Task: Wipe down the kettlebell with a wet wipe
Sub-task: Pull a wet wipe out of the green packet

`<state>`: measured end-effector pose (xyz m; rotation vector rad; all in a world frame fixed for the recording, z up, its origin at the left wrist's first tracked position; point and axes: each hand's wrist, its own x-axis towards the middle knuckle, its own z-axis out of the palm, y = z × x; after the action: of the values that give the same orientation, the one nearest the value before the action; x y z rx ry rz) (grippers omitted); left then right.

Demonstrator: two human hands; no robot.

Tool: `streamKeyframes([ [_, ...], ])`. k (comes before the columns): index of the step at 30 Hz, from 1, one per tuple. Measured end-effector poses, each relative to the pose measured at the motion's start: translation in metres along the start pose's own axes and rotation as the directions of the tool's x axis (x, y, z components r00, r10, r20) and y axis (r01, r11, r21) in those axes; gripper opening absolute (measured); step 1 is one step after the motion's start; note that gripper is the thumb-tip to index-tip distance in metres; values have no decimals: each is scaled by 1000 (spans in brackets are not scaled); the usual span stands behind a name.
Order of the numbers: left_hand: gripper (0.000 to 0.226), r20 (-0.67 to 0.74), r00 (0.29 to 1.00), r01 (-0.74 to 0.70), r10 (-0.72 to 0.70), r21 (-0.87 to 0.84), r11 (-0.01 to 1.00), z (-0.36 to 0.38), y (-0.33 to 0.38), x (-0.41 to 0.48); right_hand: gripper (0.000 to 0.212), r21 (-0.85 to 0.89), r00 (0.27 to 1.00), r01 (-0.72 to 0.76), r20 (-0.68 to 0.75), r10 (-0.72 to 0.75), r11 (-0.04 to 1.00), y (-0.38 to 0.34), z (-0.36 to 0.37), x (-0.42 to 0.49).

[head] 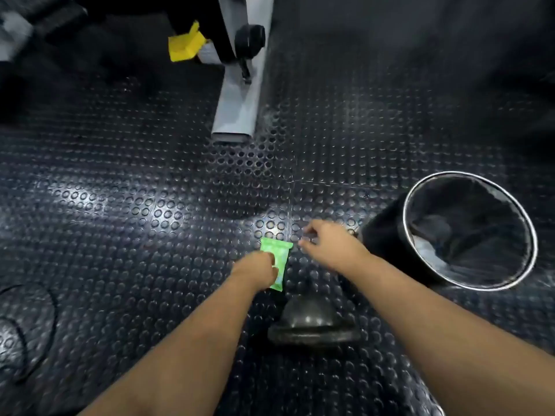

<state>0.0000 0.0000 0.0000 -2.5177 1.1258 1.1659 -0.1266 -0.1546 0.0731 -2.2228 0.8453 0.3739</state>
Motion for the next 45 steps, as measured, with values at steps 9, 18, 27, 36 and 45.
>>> streamKeyframes([
  [9,50,82,996,-36,26,123,992,56,5,10,30,-94,989,-51,135,63,994,49,21,5],
  [18,51,102,993,-85,67,184,979,49,13,7,28,-79,991,-13,130,24,997,52,3,-14],
  [27,55,90,996,-7,-8,166,986,94,-5,29,23,37,993,-32,117,27,999,63,43,-49],
  [36,42,-36,999,-28,36,204,979,81,-6,5,23,80,989,-93,124,82,992,53,60,-35],
  [45,39,-78,997,-18,22,44,999,70,-11,-4,16,201,982,-154,140,128,967,35,64,-19],
])
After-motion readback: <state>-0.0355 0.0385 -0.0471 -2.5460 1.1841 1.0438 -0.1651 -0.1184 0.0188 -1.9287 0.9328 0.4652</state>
